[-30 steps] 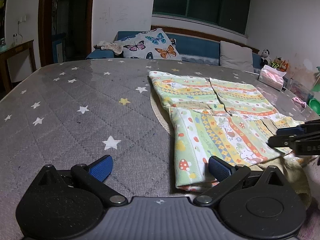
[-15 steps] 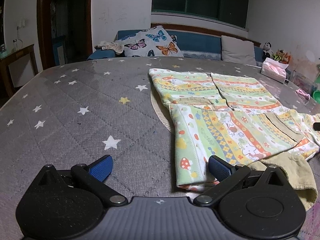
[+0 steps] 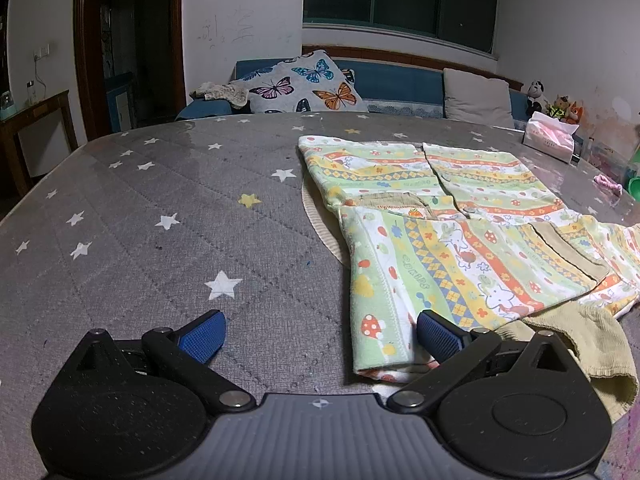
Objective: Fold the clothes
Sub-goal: 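Grasp the other beige sleeve cuff with the right gripper and lay it out, then grasp the sleeve again with the right gripper, fold it across the front, release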
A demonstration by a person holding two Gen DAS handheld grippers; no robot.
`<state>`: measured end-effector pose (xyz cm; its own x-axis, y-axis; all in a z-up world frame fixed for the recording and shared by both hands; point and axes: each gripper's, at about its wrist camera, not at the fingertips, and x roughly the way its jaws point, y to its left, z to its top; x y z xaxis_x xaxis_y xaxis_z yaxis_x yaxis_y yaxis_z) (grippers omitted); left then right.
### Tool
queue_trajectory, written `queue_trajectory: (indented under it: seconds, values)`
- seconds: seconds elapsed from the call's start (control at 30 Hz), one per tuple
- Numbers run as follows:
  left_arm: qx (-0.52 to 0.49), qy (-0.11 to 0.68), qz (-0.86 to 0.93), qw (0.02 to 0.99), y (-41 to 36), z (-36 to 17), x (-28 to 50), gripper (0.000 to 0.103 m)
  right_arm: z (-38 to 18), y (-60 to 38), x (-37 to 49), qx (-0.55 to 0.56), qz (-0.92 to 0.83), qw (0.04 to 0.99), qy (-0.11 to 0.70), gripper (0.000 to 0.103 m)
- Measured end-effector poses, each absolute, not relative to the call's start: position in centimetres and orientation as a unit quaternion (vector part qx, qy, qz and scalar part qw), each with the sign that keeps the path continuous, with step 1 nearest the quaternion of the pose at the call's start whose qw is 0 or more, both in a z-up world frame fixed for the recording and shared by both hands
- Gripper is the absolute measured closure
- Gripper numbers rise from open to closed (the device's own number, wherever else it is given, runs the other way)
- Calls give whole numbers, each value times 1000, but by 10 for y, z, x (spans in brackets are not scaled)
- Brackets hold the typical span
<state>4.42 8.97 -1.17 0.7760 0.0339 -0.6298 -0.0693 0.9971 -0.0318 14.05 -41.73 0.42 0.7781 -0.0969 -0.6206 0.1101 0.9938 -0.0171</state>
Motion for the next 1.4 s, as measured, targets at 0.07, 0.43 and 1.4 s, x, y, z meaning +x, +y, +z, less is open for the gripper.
queue_trajectory:
  seconds: [0.07, 0.43, 1.4]
  values:
    - [-26, 334, 27, 942, 90, -12, 44, 0, 2, -423, 142, 15, -62, 941, 332, 29]
    - [-26, 333, 27, 942, 90, -12, 45, 0, -12, -433, 142, 41, -66, 937, 340, 35]
    - [-30, 332, 26, 943, 91, -12, 44, 0, 78, -273, 146, 84, 205, 927, 303, 95]
